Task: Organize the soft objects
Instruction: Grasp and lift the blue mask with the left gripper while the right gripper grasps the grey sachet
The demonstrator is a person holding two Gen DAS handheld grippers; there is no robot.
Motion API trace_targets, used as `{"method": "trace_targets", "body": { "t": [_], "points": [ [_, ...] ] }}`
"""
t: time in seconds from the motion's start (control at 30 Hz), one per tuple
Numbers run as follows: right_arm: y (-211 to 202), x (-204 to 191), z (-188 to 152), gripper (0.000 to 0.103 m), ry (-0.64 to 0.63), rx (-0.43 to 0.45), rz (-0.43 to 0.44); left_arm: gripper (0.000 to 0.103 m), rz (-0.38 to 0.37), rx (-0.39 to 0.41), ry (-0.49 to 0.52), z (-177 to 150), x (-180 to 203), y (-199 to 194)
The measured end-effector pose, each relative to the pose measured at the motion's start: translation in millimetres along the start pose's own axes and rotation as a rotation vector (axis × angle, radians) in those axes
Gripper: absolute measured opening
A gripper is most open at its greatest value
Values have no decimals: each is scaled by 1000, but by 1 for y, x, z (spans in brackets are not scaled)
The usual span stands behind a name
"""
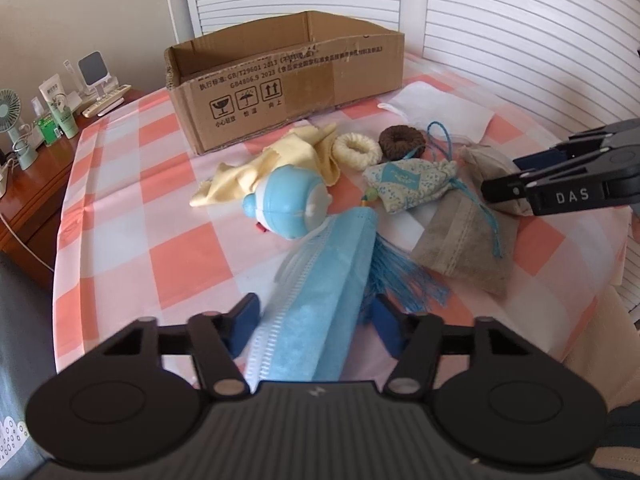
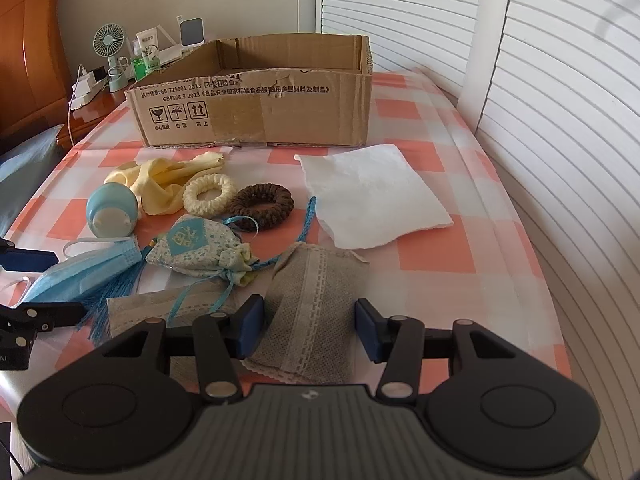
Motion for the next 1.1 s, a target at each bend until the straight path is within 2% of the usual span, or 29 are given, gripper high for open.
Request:
{"method": "trace_targets", "body": {
  "t": [0.03, 0.2, 0.43, 0.57, 0.67, 1.03, 1.1],
  "points": [
    [0, 1, 0, 55, 1, -1, 2, 52, 2, 0, -1, 1, -1, 0],
    [1, 1, 0, 56, -2, -2, 1, 35, -23, -6, -35, 1, -3, 3],
    [5, -3, 2, 57, -35, -4, -12, 35, -32, -7, -50, 3, -3, 5],
    [2, -4, 2, 47, -57, -2, -10, 23, -39, -1, -47, 4, -2, 1],
    [-3, -3, 3, 44, -72, -4, 1, 22, -43, 9, -48, 6, -2, -4],
    [-27, 1, 6, 43, -102, 19, 35, 17, -51, 30, -40, 12, -2, -31],
    [-30, 3, 8, 43, -98, 27, 37, 11, -49, 26, -57, 11, -5, -31]
  ]
}}
Point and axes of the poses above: each gripper's, at about its wrist camera, not at the fingertips, and y roughly the way its jaws point, x to its right, z to its top, the point moved 10 cm from there along y, roughly the way its jaws point, and after that the axes turned 7 degrees about y, right-handed, at the moved point
